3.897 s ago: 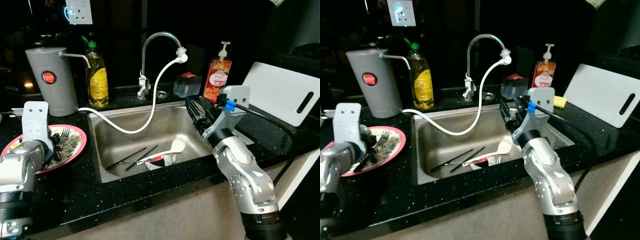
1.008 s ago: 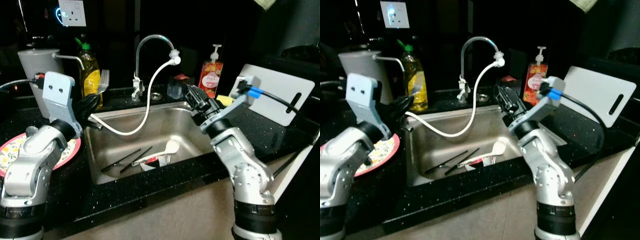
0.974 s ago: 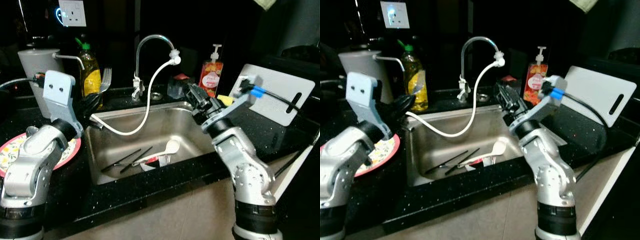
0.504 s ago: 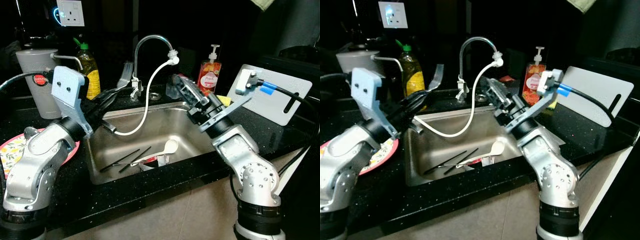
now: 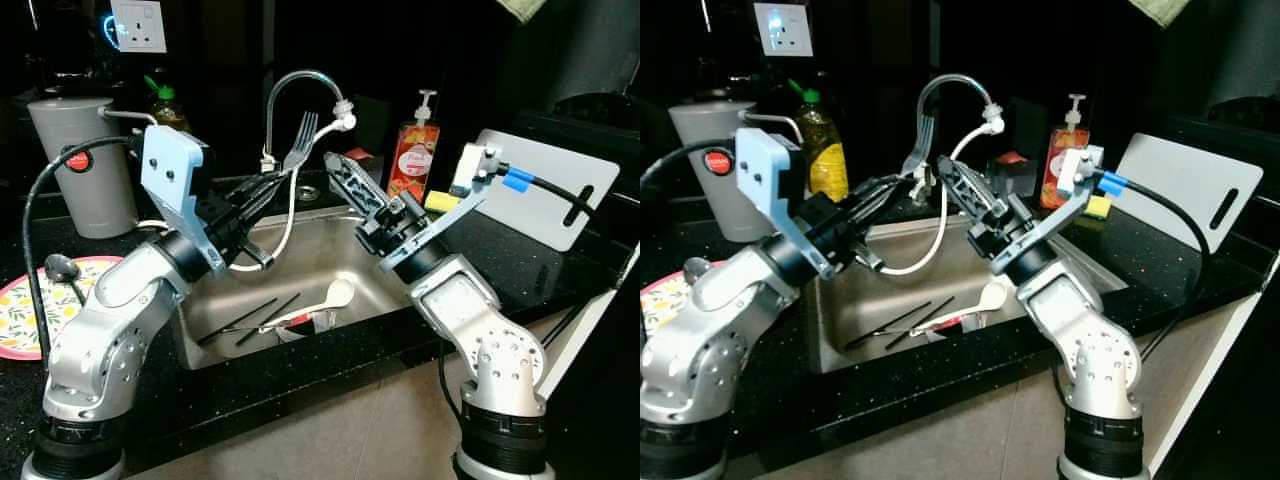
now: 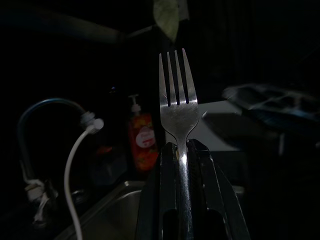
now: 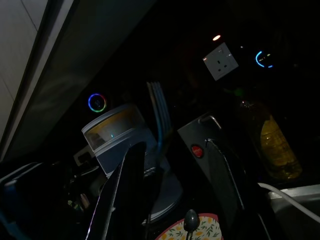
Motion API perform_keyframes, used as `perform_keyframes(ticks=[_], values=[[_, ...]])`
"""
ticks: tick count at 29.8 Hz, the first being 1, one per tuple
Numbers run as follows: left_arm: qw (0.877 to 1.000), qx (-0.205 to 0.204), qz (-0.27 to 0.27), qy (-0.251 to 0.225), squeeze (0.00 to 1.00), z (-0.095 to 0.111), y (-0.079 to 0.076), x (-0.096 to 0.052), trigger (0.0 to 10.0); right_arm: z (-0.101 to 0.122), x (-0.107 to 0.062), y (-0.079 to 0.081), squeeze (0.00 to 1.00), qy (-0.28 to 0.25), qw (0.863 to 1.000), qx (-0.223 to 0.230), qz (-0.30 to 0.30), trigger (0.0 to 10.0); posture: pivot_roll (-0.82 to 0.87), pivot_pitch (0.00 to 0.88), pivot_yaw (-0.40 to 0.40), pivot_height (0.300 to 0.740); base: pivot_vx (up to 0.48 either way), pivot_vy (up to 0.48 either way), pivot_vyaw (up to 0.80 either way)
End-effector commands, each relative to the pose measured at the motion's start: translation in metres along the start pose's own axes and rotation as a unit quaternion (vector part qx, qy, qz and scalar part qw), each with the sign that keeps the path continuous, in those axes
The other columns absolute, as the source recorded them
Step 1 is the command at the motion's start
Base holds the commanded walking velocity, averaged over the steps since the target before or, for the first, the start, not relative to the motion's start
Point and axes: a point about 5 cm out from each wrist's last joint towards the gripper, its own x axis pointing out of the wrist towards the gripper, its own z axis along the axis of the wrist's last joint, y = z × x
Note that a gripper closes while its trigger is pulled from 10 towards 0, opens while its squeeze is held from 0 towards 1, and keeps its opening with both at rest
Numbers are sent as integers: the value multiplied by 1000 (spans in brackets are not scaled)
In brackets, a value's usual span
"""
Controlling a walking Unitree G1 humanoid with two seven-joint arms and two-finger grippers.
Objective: Kitchen organization
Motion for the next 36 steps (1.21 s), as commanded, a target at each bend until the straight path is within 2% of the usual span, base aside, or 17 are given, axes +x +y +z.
perform_keyframes(ticks=[1,9,15,24,27,31,33,36], values=[[1000,-6,-17,-2,0,1,-6,3,10000,1,-3,0,0,-1,1000,3,-2,10000,-68,0,-64,740,0,0,0],[999,-25,-29,-23,0,5,-12,11,10000,-8,-4,0,0,20,1000,1,-10,10000,-70,0,-69,740,0,0,0],[998,-37,-46,-15,0,-1,-22,13,10000,-16,-4,3,0,39,999,2,0,10000,-67,0,-60,740,0,0,0],[998,-36,-47,-1,0,-8,-21,14,10000,-16,-4,6,0,35,999,14,15,10000,-67,0,-68,740,0,0,0],[999,-30,-11,-7,0,-4,-11,11,10000,-14,-4,6,0,34,999,11,16,10000,-65,0,-71,740,0,0,0],[1000,-24,5,-8,0,-1,-4,8,10000,-13,-5,6,0,33,999,7,14,10000,-65,0,-71,740,0,0,0],[1000,-4,20,0,0,2,8,1,10000,-6,-7,4,0,22,1000,6,13,10000,-63,0,-70,740,0,0,0],[1000,0,20,3,0,1,9,0,10000,-3,-7,4,0,17,1000,5,16,10000,-66,0,-70,740,0,0,0]])
